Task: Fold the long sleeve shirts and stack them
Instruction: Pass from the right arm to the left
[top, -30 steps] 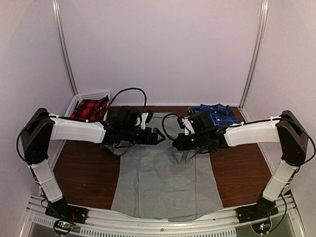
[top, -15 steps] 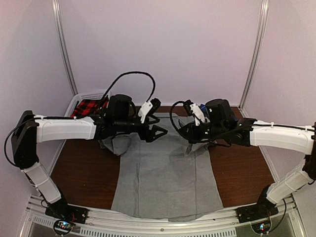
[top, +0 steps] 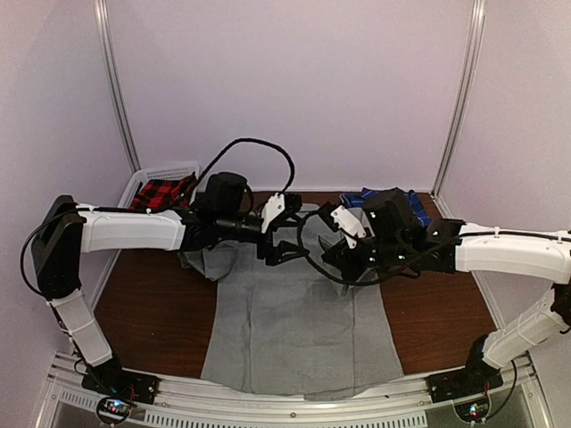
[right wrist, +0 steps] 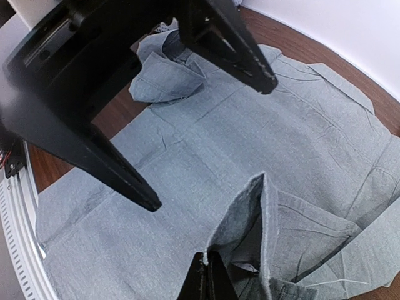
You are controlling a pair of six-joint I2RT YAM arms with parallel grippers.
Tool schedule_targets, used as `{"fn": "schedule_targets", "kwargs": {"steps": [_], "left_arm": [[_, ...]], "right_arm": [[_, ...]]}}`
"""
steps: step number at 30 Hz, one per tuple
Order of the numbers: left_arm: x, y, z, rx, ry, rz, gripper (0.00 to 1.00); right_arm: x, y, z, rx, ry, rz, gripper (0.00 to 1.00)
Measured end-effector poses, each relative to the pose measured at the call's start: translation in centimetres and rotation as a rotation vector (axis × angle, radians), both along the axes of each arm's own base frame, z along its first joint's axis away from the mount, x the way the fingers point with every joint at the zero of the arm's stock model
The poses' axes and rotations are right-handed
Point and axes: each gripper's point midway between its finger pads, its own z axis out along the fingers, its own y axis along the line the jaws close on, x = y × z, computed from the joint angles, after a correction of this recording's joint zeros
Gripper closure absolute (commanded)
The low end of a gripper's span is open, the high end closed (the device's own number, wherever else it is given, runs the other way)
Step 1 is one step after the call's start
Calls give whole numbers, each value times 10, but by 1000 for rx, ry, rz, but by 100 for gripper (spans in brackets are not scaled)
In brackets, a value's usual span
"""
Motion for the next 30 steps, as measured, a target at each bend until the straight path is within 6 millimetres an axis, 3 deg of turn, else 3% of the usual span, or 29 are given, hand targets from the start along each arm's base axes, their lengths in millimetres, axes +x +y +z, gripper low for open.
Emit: {"fn": "schedule_targets", "kwargs": {"steps": [5, 15, 23, 30], "left_arm": [[-6, -8, -3, 7, -57, -64, 18], [-17, -28, -11, 35, -110, -160, 21], [-26, -43, -19, 51, -104, -229, 28], [-28, -46, -26, 56, -82, -251, 29]], "right_arm": [[-14, 3, -8, -51, 2, 25, 100], [-22, -2, -15, -114, -13, 17, 100], [-23, -11, -23, -170, -11, -6, 100], [-22, -19, -27, -203, -12, -27, 100]]}}
